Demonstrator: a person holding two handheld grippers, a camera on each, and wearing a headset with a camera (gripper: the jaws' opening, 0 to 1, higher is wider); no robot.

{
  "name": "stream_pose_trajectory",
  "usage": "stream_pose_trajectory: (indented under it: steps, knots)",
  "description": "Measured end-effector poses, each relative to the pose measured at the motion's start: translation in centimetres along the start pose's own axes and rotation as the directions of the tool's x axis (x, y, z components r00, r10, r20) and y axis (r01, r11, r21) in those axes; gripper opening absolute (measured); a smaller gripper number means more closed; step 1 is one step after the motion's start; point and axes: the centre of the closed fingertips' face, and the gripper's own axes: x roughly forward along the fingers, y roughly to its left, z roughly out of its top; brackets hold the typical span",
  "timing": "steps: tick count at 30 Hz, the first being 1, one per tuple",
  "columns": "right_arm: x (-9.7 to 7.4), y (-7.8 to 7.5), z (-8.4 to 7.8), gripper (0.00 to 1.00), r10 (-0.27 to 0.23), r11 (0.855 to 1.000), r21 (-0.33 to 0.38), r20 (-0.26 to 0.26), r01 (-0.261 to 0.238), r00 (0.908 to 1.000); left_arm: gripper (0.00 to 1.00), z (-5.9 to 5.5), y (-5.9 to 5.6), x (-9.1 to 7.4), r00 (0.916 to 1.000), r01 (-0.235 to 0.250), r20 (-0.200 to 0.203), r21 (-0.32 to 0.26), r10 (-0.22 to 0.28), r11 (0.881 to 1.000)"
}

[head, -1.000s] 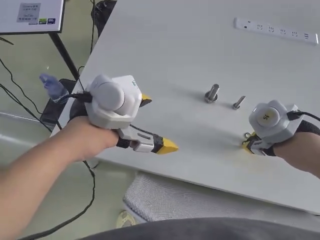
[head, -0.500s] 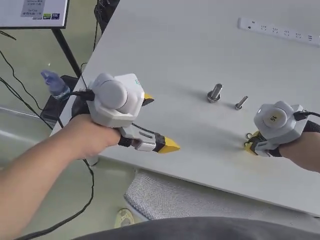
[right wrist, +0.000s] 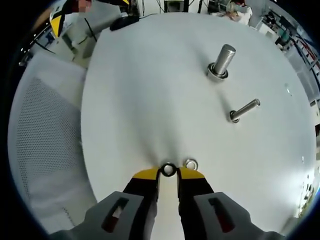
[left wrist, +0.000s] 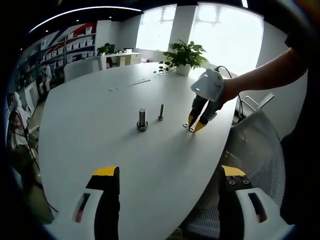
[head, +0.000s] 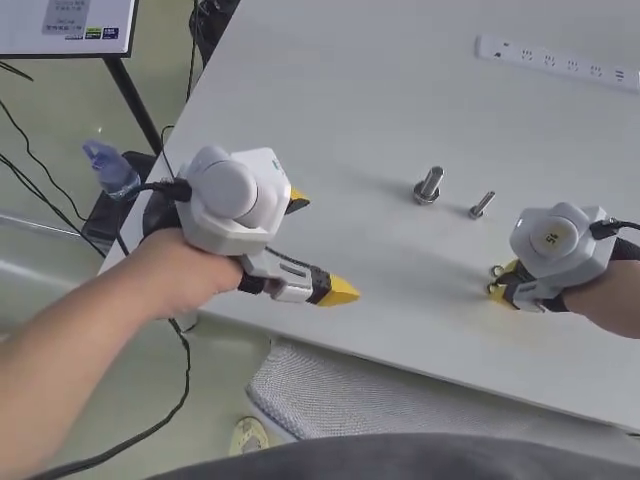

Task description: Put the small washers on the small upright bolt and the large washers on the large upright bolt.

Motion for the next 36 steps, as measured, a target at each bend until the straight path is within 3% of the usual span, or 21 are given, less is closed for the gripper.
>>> stream_pose_trajectory:
  steps: [3, 11, 17, 23, 36]
  knots:
    - [0.0, 0.0, -0.1, 0.15, -0.003, 0.999, -0.053, -0.004, 0.003, 1.0000, 0.81, 0.0, -0.1, 0.0, 1.0000, 0.001, 0.002, -0.003, -0.001, 1.000]
    - [0.0, 0.0, -0.1, 0.14, -0.004, 0.999, -0.041, -0.005, 0.003, 1.0000, 0.80, 0.0, -0.1, 0.2, 1.0000, 0.002, 0.001, -0.006, -0.002, 1.000]
    - [0.1, 0.0, 0.0, 0.14, -0.008, 0.998, -0.062, -0.046, 0.005, 0.9989, 0.80, 0.2, -0.3, 0.3, 1.0000, 0.003, 0.005, -0.007, -0.003, 1.000]
    - [0.0, -0.1, 0.0, 0.12, -0.008, 1.000, -0.026, -0.098, 0.006, 0.9951, 0.79, 0.4, -0.3, 0.2, 1.0000, -0.001, 0.003, -0.003, 0.001, 1.000]
    - [-0.1, -0.2, -0.1, 0.11, 0.010, 1.000, 0.013, -0.072, -0.009, 0.9974, 0.80, 1.3, 0.0, 0.2, 0.9992, -0.033, 0.022, -0.010, 0.034, 0.999]
